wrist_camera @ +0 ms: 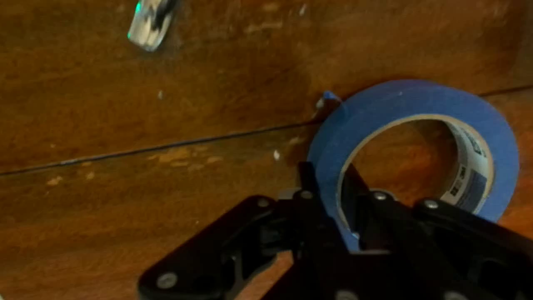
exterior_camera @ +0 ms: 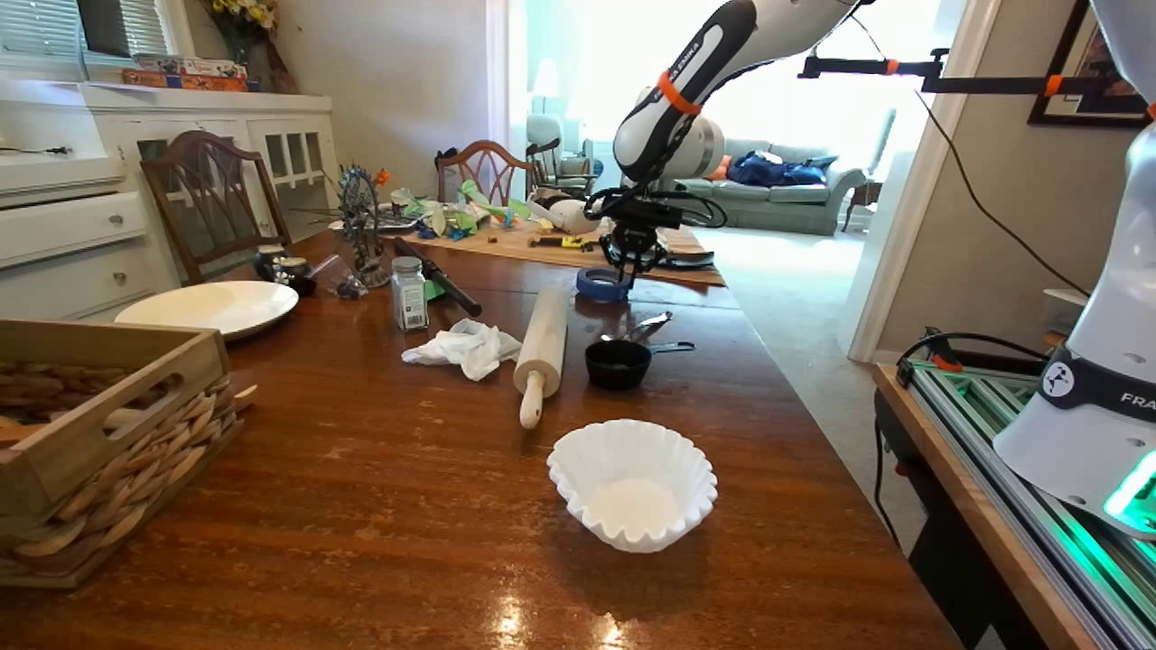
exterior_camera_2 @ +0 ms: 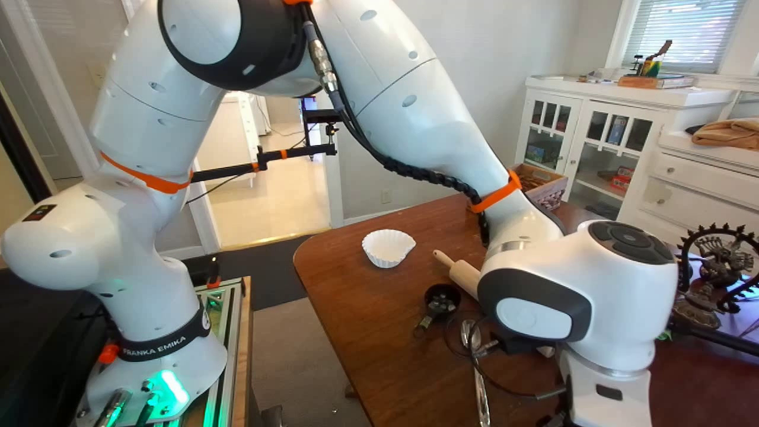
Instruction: Move the masking tape forward
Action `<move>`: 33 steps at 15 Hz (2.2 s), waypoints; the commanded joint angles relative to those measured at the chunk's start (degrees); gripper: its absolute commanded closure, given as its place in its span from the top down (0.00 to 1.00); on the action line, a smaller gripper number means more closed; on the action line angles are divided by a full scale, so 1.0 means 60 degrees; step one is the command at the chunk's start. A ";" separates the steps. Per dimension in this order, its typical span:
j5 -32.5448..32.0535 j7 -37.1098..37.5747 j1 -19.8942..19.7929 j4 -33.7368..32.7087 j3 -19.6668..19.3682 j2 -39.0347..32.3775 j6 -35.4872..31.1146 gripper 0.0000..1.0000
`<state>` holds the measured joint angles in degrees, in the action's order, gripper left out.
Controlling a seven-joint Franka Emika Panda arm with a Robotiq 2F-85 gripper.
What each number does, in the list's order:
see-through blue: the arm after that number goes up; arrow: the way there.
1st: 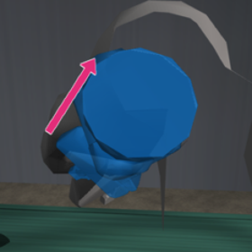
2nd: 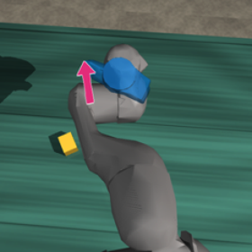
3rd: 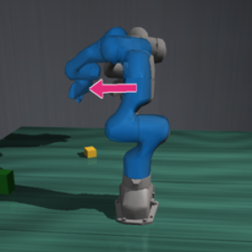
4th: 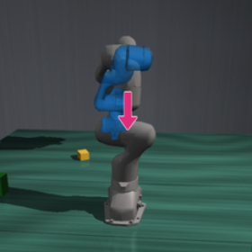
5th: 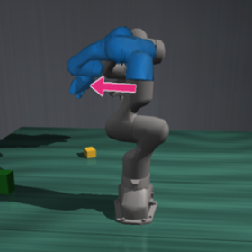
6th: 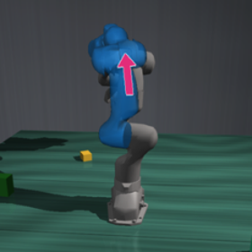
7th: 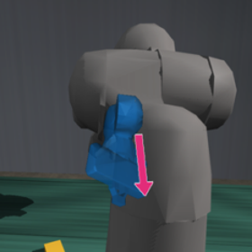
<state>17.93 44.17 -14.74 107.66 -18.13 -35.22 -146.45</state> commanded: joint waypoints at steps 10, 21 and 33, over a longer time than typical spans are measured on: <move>-0.0150 0.0692 -0.0826 -0.4454 0.0098 -0.1245 0.3464 0.05; -0.0151 0.1396 -0.1058 -0.9649 0.0469 -0.3786 0.5334 0.05; -0.0677 0.1374 -0.1446 -1.2452 0.0938 -0.5898 0.6592 0.05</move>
<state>16.35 51.47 -21.49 38.48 -15.44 -67.47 -108.59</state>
